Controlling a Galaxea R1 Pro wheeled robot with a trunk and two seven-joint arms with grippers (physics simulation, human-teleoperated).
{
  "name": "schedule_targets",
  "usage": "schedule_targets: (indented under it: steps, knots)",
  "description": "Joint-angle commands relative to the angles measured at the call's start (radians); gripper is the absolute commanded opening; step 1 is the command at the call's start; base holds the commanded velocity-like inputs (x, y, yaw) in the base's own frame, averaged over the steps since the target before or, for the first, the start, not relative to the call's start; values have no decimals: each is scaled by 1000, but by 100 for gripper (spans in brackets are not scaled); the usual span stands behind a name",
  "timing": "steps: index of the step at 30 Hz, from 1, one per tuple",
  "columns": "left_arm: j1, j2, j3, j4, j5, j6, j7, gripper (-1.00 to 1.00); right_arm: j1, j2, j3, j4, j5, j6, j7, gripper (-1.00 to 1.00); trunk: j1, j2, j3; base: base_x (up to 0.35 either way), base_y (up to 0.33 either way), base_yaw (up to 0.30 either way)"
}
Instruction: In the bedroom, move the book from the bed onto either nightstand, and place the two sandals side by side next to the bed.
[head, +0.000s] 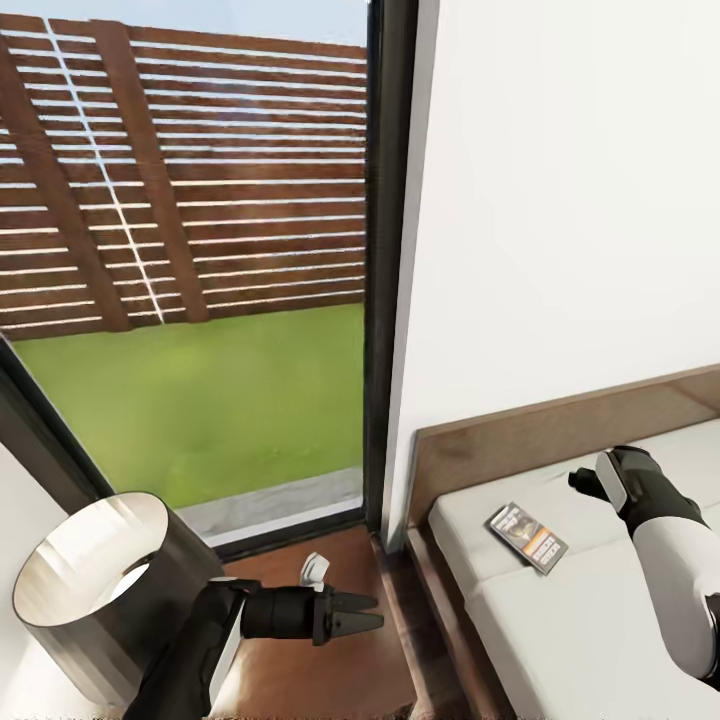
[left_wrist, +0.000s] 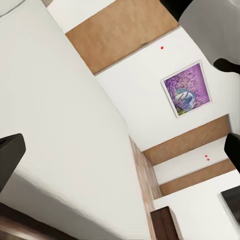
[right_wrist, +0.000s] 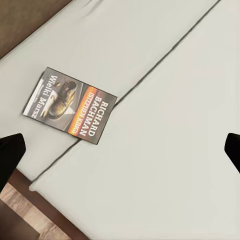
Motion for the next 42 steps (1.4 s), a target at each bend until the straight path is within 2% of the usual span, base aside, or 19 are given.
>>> schedule_targets:
  steps: [1,27,33,35,42]
  knots:
    - [-1,-1,3,-1,-9,10,-8,100,-1,0,-2,-1,-5,3,-5,100,0,-1,-3,0,0,0]
    - [-1,-1,6,-1,-5,10,-9,100,-1,1,-1,-5,-5,-6,-7,100,0,-1,-45,0,0,0]
    - [-1,-1,9,-1,-5,12,-8,100,-1,1,-1,-65,-5,-8,-8,100,0,-1,-54,0,0,0]
    - [-1,-1,17,0,-5,11,-8,100,-1,0,-2,-69,-5,-6,-9,100,0,-1,-58,0,0,0]
    - [-1,5,82,1,-3,9,-25,100,-1,0,-4,-72,-6,-1,-10,100,0,-1,-69,0,0,0]
